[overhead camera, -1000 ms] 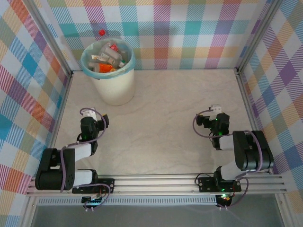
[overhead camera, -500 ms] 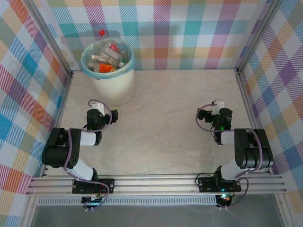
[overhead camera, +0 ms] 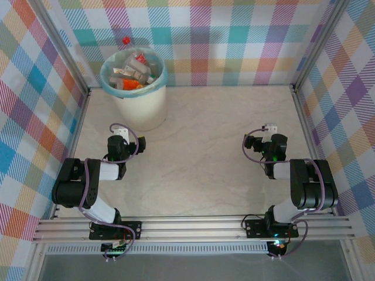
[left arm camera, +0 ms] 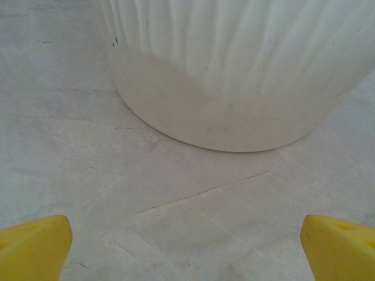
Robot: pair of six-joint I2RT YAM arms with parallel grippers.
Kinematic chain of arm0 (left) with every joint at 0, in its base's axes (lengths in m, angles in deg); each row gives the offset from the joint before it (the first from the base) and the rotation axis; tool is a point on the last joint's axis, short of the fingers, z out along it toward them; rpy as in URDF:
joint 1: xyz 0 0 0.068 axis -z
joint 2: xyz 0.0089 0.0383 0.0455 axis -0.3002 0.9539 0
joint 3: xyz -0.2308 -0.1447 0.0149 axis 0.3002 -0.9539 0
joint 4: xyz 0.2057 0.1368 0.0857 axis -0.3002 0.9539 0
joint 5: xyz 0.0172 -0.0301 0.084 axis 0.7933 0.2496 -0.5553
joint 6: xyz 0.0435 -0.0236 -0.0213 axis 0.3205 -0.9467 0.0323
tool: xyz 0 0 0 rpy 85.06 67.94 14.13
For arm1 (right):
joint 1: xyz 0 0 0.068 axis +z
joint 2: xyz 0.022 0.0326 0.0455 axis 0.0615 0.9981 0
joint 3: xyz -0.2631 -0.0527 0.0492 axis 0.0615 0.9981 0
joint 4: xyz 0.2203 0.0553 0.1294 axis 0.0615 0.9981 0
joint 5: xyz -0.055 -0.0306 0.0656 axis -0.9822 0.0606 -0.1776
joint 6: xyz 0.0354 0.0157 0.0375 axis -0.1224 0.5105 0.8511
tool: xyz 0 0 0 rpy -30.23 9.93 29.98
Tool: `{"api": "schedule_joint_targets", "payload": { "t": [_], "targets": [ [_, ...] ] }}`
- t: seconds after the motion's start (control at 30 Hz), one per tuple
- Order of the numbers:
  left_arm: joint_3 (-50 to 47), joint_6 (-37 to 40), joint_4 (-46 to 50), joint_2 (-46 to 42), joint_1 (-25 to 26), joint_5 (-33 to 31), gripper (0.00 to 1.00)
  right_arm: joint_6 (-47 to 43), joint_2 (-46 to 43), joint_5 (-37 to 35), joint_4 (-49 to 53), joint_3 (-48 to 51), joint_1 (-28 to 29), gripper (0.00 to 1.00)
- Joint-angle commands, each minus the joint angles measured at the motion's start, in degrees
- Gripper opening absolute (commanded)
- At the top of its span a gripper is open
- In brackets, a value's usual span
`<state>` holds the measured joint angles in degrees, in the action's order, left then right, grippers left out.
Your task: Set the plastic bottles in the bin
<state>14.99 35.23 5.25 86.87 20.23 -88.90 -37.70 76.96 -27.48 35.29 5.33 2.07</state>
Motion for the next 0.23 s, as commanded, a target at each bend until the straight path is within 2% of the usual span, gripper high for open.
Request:
{"api": "schedule_joint_targets", "payload": {
  "t": [0.0,0.2],
  "targets": [
    [0.4,0.7,-0.3,-0.4,0.1,-0.3,1.00,0.3,0.1,0.8,-0.2,-0.7,0.4,1.00],
    [0.3,0.9,-0.3,-0.4,0.0,-0.5,1.00,0.3,0.1,0.8,-0.2,-0.7,0.4,1.00]
  ]
}}
